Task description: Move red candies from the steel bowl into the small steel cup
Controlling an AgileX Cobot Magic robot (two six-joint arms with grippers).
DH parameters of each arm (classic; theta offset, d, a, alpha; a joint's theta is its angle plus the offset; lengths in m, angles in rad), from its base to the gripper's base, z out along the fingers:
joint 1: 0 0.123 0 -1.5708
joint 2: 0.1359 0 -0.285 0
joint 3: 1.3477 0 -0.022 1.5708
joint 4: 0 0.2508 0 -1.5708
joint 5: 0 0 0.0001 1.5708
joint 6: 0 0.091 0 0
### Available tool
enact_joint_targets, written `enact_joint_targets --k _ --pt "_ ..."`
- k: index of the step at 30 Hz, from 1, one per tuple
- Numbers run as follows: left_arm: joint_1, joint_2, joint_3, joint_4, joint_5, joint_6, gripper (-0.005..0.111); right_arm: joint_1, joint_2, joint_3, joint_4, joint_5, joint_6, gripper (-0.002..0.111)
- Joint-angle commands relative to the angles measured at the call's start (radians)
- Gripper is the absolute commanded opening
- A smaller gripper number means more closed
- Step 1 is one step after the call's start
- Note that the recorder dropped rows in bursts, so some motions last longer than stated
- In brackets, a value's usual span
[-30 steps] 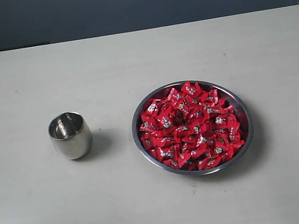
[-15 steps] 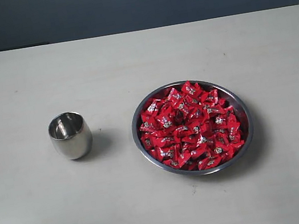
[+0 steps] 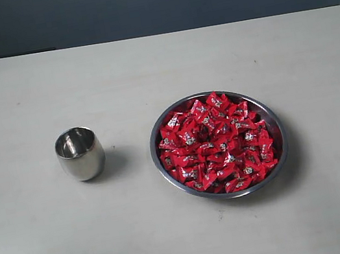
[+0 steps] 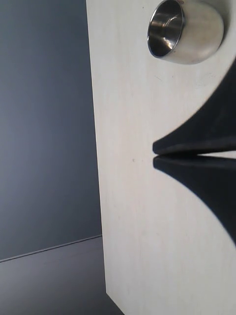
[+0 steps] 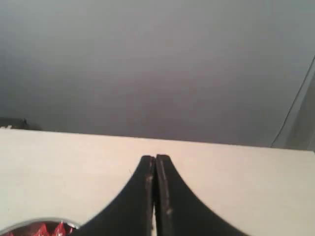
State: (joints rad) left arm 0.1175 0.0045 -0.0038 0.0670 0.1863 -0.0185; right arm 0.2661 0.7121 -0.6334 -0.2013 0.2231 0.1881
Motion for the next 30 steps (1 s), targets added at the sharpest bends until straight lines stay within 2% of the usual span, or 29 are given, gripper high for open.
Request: enact_joint_targets --k 1,19,26,30 --pt "0.001 -0.004 0.004 0.001 -0.006 -0.001 0.0 0.003 0.027 0.044 0.0 0.01 -0.006 -0.001" --pt "0.001 -0.004 0.004 0.001 -0.006 -0.001 0.0 0.003 0.128 0.054 0.002 0.018 0.025 -0.001" --pt "0.001 -0.004 0.004 0.001 -0.006 -0.001 0.0 0.003 0.153 0.054 -0.118 0.018 0.002 -0.001" --pt "0.001 -0.004 0.004 0.001 -0.006 -0.001 0.0 0.003 0.145 0.054 -0.078 -0.006 0.004 -0.001"
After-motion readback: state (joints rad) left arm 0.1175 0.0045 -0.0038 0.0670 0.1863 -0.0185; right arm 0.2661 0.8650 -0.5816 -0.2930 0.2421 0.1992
